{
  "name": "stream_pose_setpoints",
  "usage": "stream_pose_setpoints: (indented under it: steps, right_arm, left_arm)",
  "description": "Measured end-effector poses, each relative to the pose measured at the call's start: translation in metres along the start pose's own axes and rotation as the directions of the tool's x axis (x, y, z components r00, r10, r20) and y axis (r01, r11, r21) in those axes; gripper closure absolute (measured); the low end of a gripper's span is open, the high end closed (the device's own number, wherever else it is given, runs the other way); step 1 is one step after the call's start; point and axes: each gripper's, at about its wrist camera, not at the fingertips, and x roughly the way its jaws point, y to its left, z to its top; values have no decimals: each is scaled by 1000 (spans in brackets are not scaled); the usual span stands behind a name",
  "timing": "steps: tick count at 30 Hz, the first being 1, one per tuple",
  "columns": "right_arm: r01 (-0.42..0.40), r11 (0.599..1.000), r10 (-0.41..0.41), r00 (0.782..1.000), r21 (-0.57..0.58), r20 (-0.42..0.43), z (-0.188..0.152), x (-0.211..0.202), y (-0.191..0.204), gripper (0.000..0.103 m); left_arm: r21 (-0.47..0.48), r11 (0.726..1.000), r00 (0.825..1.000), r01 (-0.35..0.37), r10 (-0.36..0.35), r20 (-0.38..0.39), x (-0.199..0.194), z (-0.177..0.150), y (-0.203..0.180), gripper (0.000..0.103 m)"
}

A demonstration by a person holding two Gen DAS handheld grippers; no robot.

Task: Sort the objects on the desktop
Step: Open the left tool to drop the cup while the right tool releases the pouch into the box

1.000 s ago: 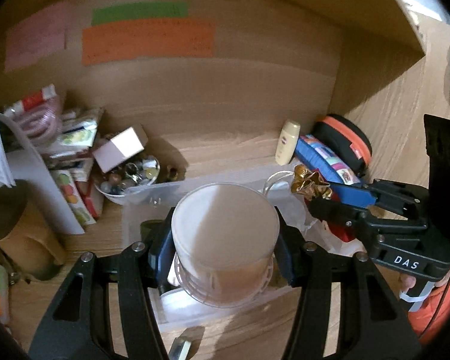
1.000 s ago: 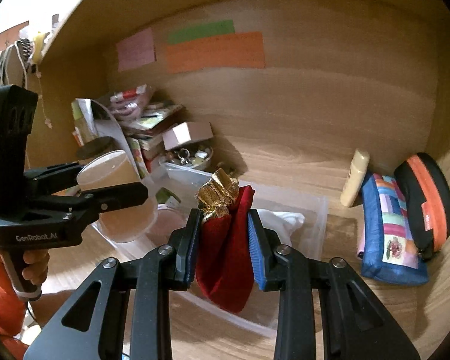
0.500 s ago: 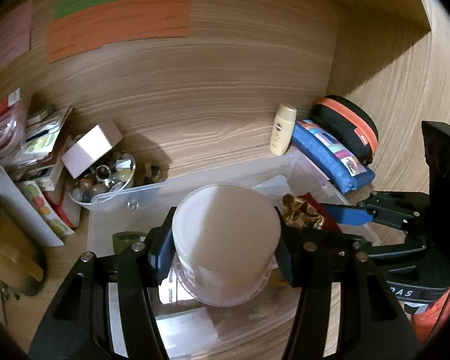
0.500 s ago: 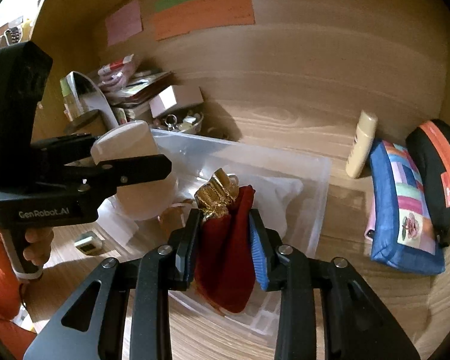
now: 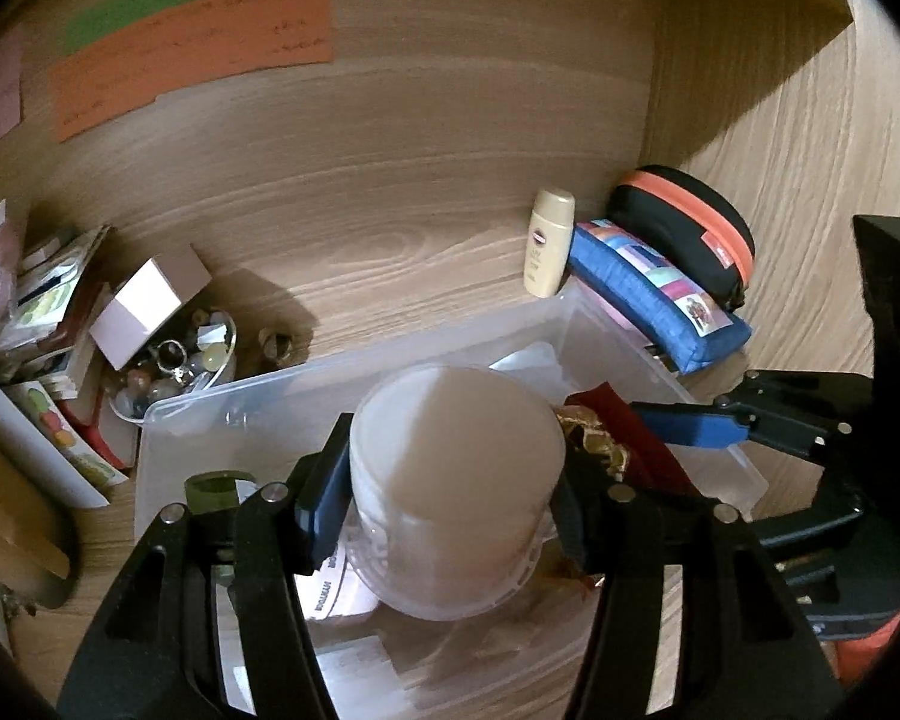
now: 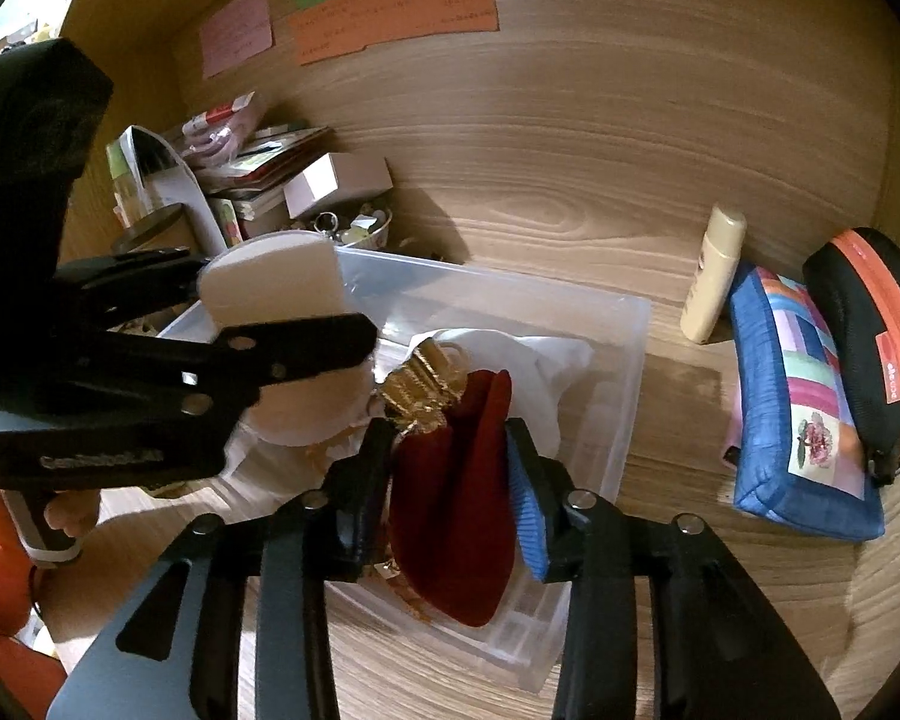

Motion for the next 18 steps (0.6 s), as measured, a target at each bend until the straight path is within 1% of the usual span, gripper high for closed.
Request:
stream_pose_setpoints:
  steps: [3,5,8,9,10,12,15,18]
  right_arm:
    - [11,1000,-11,1000,-5,2,0,-2,0,61]
    - [20,1000,-20,1000,-4,7,0,-3,-1,58]
    - [25,1000,-25,1000,-2,16,1,-5,-3,54]
    - [24,1000,-24,1000,0,18,1,-6,-4,54]
    - [19,1000,-19,1000,3,18,1,-6,-4,52]
    - [12,1000,-12,1000,3,17,2,-6,-4,52]
    - [11,1000,-11,1000,-3,20,2,-7,-3,52]
    - [13,1000,-13,1000,0,25,2,-9,-4,49]
  left_arm:
    - [-14,1000,999,23,-24,-27,9,1,-1,46]
    - [-13,1000,999,10,-11,-39,13,1,-2,46]
    - [-60,998,997,32,-36,-73,19,0,6,46]
    - [-76,997,997,24,-30,-78,20,0,9,46]
    - [-92,995,996,28,-35,-78,20,0,13,46]
    - [-131,990,994,61,-71,-78,18,0,21,46]
    - [-143,989,996,50,-59,-63,12,0,24,46]
    - [-126,992,998,29,-35,-51,5,1,21,46]
